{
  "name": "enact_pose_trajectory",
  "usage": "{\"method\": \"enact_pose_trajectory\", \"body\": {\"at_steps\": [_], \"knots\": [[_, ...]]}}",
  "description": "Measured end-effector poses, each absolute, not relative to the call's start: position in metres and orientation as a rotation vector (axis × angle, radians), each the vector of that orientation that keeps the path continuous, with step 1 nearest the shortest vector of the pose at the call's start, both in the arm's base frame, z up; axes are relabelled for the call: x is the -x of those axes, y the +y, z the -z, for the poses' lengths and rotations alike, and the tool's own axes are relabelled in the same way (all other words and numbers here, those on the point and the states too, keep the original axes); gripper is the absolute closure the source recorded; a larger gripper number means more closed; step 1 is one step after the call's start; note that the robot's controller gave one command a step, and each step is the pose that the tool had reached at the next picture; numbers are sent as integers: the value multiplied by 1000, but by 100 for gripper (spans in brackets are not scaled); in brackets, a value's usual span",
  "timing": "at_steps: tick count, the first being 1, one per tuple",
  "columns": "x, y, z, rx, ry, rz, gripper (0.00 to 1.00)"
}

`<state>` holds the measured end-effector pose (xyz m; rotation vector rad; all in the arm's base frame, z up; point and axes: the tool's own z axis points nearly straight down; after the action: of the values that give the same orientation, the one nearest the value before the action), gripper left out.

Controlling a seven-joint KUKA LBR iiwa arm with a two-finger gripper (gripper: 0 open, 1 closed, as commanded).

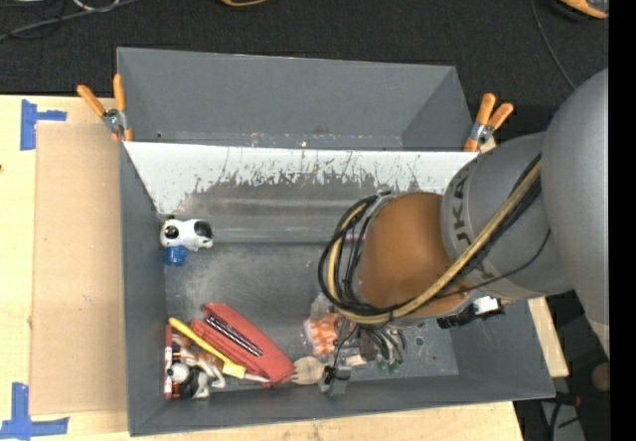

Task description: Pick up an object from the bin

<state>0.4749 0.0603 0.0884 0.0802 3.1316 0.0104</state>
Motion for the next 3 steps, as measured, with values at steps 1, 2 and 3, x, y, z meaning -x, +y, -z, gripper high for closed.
{"method": "enact_pose_trajectory", "body": {"at_steps": [1,2,3], "knots": [[-475,44,-71,-320,3126,-2,100],[-475,44,-71,-320,3126,-2,100],[-473,40,-100,-520,3108,1,100]]}}
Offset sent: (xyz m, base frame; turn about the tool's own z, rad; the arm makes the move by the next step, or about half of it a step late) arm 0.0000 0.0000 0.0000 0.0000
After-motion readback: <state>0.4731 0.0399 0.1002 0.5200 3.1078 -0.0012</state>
